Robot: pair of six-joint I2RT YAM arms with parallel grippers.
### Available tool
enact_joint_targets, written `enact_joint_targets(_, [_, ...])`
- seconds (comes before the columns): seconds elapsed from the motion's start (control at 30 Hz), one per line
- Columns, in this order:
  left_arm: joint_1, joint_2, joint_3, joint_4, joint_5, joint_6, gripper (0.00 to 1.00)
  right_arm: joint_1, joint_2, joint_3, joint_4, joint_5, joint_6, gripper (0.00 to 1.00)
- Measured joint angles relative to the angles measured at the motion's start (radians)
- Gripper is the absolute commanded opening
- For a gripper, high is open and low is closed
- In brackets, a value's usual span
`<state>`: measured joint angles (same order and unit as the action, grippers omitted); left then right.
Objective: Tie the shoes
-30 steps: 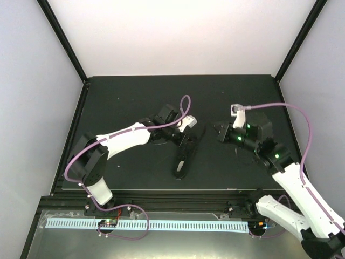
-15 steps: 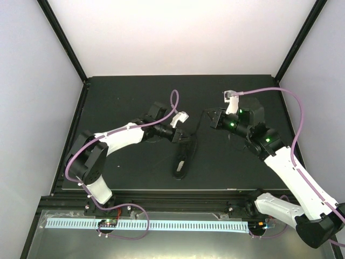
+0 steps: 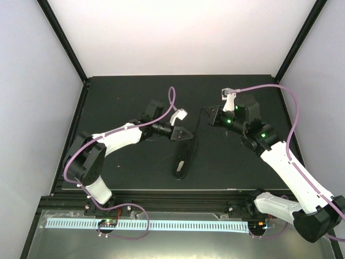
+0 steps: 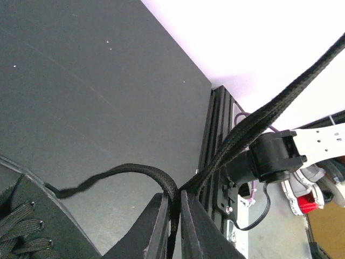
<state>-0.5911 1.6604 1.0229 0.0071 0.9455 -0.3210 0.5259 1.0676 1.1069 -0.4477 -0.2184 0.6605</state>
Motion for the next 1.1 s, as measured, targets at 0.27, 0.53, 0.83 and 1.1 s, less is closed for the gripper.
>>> enact_joint_targets(0.27, [0.001,0.008,0.0,0.037,0.04,-0.016,0.12,0.0,0.01,0.003,0.004,-0.003,0.001,0.02])
enact_joint_targets(0.53, [-0.007,0.045,0.0,0.05,0.053,-0.02,0.16,0.0,0.014,0.003,0.009,-0.015,0.005,0.02])
enact_joint_targets(0.83, [-0.029,0.063,0.0,0.055,0.065,-0.02,0.23,0.0,0.019,0.003,0.018,-0.028,0.015,0.02])
enact_joint_targets(1.1, [-0.048,0.07,0.001,0.053,0.071,-0.018,0.26,0.0,0.023,0.002,0.022,-0.028,0.022,0.02])
